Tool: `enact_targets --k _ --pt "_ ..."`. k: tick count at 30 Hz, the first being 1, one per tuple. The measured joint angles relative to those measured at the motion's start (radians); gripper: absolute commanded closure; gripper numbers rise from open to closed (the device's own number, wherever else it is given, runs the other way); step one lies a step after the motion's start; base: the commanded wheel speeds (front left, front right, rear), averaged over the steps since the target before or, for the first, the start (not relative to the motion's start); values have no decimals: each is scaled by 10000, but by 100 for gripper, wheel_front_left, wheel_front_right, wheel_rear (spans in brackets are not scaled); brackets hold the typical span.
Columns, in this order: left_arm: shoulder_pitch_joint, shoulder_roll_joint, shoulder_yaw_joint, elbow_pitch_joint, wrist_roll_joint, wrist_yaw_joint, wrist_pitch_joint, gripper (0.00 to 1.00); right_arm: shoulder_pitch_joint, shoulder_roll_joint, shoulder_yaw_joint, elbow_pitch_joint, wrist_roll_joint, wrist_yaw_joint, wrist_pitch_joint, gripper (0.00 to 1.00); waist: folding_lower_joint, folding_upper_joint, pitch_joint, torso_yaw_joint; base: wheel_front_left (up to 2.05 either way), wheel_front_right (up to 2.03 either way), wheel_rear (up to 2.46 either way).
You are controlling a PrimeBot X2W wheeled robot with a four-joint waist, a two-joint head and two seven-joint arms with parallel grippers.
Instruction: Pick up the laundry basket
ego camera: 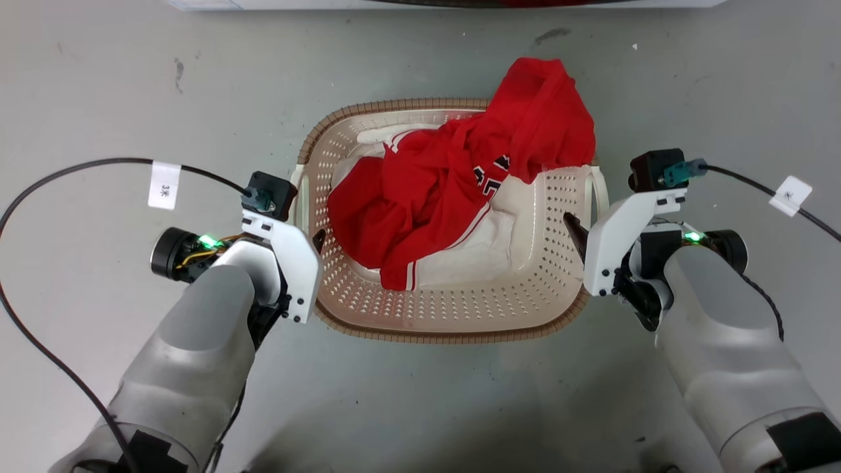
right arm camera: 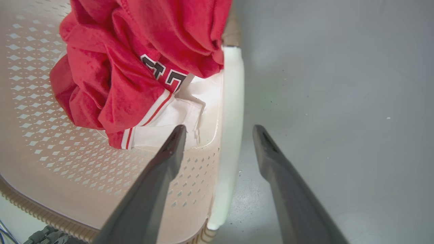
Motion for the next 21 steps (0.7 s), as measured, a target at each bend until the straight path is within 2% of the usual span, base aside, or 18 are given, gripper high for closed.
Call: enact_targets --k 9,19,20,21 --pt "-695 272 -1154 48 -1011 0 134 0 -886 0 407 1051 272 2 -94 0 0 0 624 73 0 0 0" --pt "-1135 320 -2104 209 -1756 0 36 0 -1264 0 646 1480 462 0 -290 0 -1 0 997 136 0 0 0" --pt "-1136 313 -2194 203 -1887 0 46 49 -1266 0 662 1509 462 2 -295 0 -1 0 1012 144 0 0 0" --pt "-1134 299 -2270 182 -2044 0 65 89 -1266 0 677 1538 464 0 -295 24 0 0 1020 155 0 0 0"
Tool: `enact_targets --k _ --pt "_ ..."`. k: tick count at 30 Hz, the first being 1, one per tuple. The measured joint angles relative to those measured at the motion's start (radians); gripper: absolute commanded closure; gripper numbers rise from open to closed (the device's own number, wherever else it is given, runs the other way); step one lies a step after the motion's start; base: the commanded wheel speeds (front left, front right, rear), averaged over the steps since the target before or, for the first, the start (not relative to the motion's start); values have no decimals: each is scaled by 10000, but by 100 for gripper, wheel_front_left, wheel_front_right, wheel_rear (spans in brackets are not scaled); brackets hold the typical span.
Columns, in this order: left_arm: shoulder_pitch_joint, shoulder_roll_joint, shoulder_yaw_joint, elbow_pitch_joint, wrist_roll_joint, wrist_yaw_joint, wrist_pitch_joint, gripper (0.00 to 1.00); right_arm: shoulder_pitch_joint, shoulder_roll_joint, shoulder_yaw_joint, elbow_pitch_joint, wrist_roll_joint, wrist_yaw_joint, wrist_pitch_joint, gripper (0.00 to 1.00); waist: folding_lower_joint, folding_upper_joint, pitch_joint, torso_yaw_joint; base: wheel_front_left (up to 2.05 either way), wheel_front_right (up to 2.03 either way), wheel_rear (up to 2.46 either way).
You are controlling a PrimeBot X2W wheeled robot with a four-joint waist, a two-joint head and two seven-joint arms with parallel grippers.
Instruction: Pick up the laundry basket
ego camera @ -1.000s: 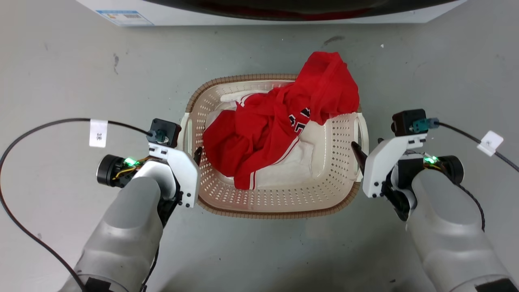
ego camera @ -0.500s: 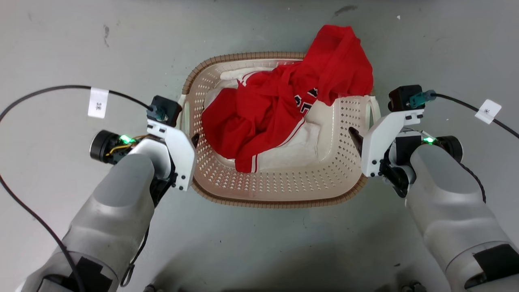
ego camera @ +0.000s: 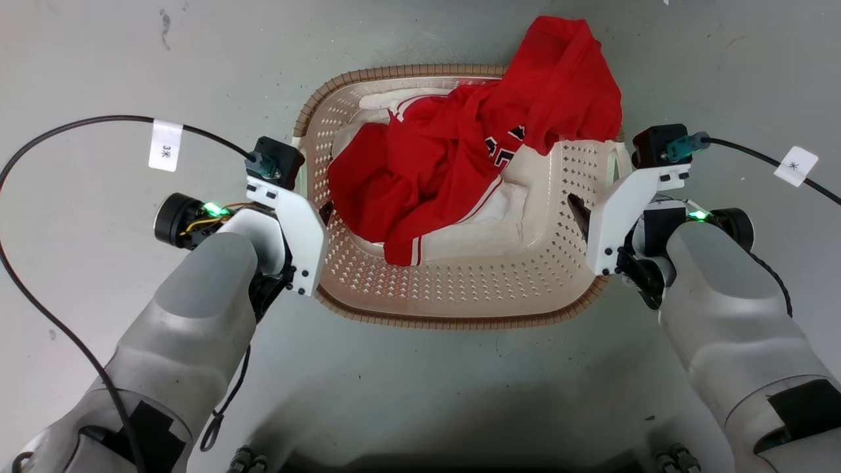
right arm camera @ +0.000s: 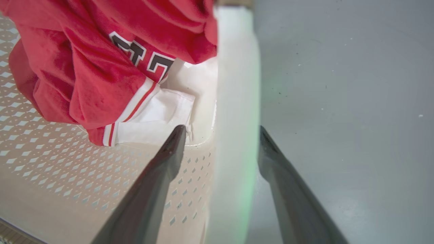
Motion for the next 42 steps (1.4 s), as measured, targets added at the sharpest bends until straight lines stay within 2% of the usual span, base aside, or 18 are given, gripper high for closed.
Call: enact_targets --k 1,2,13,20,33,42 --pt "0 -6 -67 -33 -146 0 12 100 -1 0 10 17 21 2 0 87 -1 0 4 14 0 0 0" --pt "-1 -6 -140 -69 -268 0 12 100 -4 0 12 35 46 2 -35 100 0 0 8 26 0 0 0" --pt "14 159 -1018 -295 -1463 2 174 100 -51 8 -100 161 -226 -15 -58 100 -1 0 -277 62 0 0 0" --pt "316 410 -1743 -683 -2412 2 886 100 196 23 -224 161 -706 -15 963 100 0 0 -1032 10 0 0 0" --pt "1287 1252 -3116 -1843 -4537 0 3014 100 900 134 -408 142 -1158 4 3827 100 -2 0 -3771 -159 0 0 0" --pt "2002 1662 -3858 -2360 -5549 -13 3948 100 1751 163 504 -88 -318 2 5106 100 -3 0 -5930 -259 0 0 0"
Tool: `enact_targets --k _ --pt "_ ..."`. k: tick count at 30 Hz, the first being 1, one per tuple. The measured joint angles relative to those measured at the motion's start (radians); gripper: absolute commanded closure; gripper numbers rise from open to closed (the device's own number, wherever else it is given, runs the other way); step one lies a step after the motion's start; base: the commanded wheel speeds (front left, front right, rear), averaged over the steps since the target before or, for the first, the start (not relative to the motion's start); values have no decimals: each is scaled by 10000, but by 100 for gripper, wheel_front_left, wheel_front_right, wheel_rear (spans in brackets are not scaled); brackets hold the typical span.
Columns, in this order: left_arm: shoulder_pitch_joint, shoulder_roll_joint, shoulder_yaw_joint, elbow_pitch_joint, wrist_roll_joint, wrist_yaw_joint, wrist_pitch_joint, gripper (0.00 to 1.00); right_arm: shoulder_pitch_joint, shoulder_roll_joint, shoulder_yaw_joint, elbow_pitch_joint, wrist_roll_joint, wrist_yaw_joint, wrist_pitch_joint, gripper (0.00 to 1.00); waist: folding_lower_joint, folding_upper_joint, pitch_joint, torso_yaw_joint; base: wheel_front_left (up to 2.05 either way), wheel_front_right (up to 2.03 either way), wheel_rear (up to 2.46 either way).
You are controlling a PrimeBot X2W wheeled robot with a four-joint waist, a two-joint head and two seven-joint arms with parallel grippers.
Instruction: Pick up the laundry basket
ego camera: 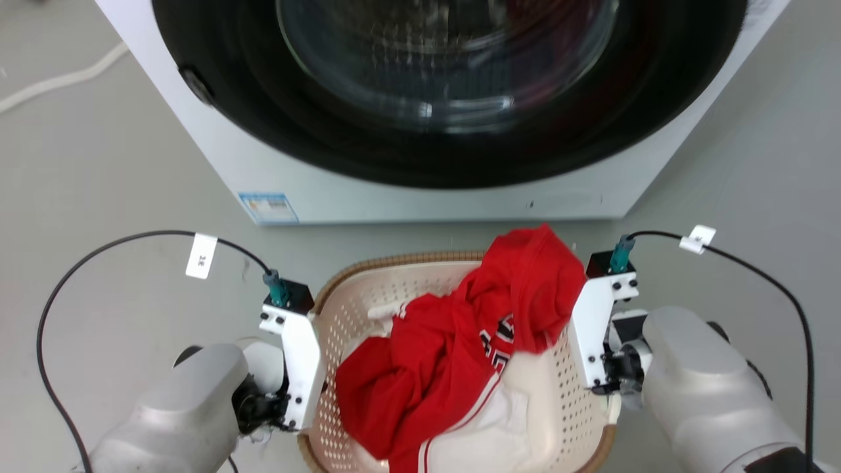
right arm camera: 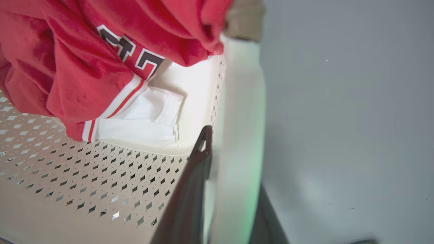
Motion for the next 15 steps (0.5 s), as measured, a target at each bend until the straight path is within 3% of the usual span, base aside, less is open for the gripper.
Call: enact_targets --k 15 --pt "822 535 -564 -556 -1152 0 1781 100 1065 4 1515 -635 1605 -6 1766 100 -3 0 -2766 -133 0 0 0"
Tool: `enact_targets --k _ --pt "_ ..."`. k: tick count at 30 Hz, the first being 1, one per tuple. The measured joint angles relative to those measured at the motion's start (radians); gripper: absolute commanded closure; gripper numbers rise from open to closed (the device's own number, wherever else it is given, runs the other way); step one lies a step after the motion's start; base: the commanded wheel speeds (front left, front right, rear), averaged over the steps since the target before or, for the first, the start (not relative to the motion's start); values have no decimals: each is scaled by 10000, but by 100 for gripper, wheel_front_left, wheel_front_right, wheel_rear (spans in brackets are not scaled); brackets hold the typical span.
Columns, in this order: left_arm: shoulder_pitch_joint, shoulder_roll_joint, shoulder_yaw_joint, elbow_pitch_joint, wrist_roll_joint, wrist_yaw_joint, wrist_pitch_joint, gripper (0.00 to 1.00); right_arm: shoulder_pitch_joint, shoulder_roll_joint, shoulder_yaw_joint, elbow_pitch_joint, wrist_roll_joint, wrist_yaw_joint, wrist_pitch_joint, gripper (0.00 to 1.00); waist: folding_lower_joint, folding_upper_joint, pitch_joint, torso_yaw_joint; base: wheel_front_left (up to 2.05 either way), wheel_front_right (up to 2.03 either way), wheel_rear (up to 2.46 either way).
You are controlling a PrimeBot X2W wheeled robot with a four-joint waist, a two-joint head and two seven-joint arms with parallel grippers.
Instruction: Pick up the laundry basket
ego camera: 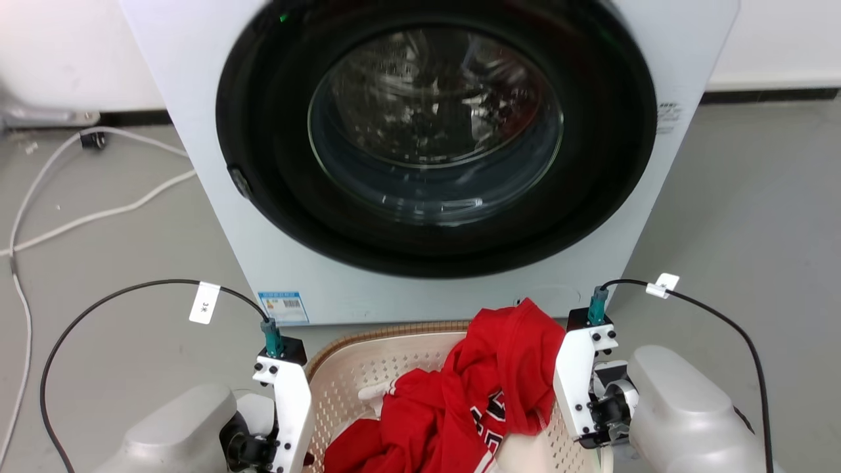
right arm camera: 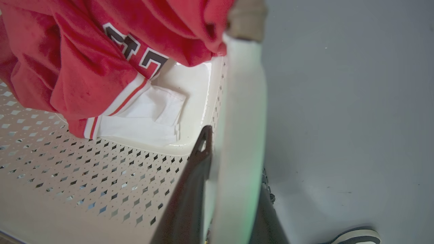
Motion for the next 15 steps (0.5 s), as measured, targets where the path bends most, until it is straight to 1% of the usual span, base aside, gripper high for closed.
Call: enact_targets --k 6,15 --pt "8 -21 -31 86 -211 0 399 100 60 -2 299 -35 324 -13 274 100 1 0 -483 -30 0 0 0" --pt "-98 -136 -71 347 -364 0 849 100 68 0 493 121 614 -13 267 100 2 0 -653 15 0 0 0"
